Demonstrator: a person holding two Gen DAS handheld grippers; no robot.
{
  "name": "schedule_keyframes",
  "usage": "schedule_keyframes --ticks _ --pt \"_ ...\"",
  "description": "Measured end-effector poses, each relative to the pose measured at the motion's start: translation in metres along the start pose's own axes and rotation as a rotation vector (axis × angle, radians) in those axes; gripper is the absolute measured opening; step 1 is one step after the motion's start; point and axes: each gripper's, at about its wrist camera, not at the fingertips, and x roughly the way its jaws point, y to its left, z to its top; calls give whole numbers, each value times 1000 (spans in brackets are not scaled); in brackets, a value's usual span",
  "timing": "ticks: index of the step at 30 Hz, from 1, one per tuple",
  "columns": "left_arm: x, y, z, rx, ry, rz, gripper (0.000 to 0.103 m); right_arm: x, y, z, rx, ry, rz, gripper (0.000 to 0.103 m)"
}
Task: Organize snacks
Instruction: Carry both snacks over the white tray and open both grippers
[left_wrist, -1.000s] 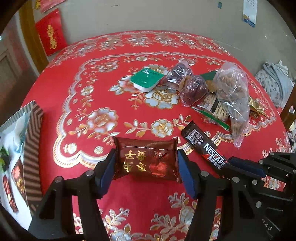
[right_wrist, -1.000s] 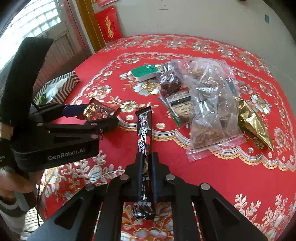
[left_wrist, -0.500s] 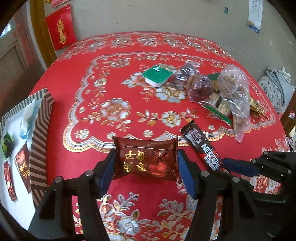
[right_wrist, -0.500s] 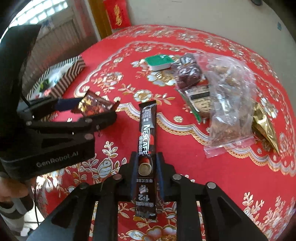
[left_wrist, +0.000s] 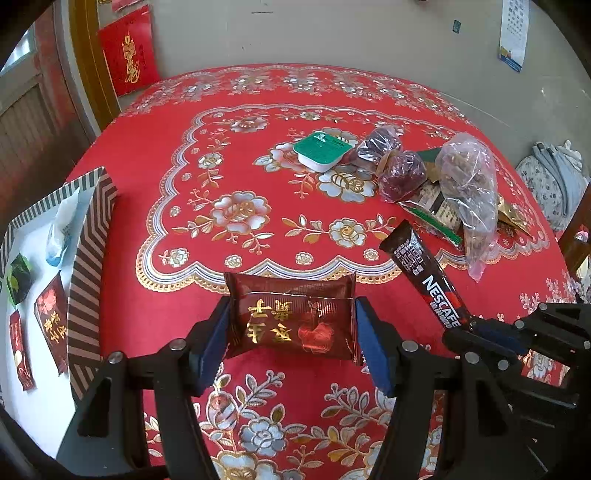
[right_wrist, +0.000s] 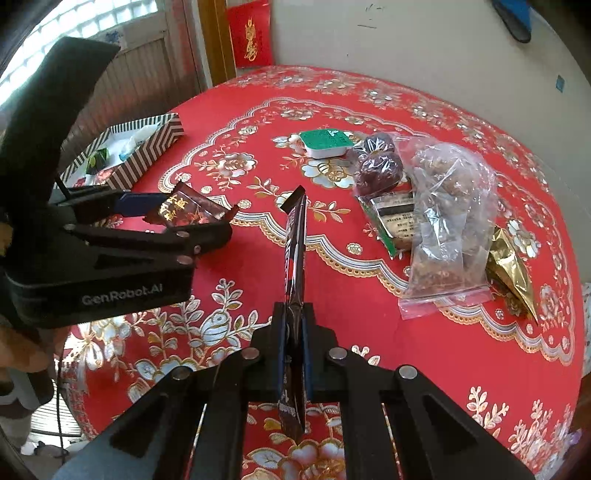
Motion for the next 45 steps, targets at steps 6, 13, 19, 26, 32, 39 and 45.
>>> schedule_keyframes --ticks 6,13,19,26,32,39,45 --pt "-9 -2 -4 4 -26 26 66 -7 3 4 30 -37 25 5" --pt "-25 2 -8 -3 -67 61 66 -12 11 10 38 -65 31 5" --pt "-41 14 -9 -20 -102 91 66 -11 22 18 39 -79 44 6" --pt "-58 37 -13 -55 -132 114 66 -7 42 29 25 -90 61 6" --pt "-72 61 -18 -90 -154 138 66 -5 62 41 14 -100 81 6" --pt "-85 89 -27 -134 -170 162 66 -1 88 52 -12 -102 108 6" --pt "-95 112 -36 -171 -177 187 66 4 117 60 -47 -99 139 6"
